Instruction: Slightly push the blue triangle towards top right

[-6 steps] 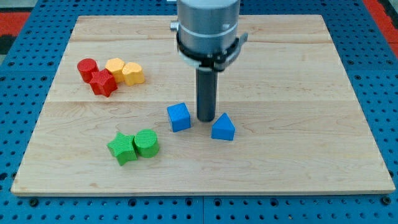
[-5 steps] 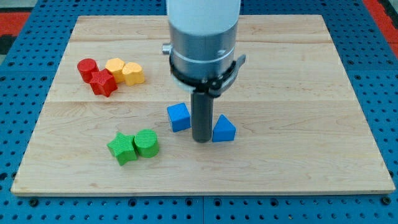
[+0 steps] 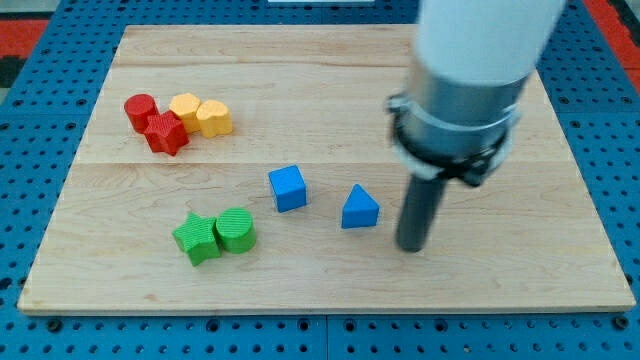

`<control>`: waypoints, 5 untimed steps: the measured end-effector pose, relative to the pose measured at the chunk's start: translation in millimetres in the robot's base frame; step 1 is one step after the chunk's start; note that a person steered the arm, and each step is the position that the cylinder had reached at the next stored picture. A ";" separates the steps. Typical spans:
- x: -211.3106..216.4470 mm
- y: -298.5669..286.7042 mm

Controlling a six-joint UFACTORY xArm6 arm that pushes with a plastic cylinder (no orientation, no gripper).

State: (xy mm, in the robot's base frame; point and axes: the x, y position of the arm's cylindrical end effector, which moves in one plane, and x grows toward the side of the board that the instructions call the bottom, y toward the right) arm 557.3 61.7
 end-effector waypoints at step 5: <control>-80.5 -7.2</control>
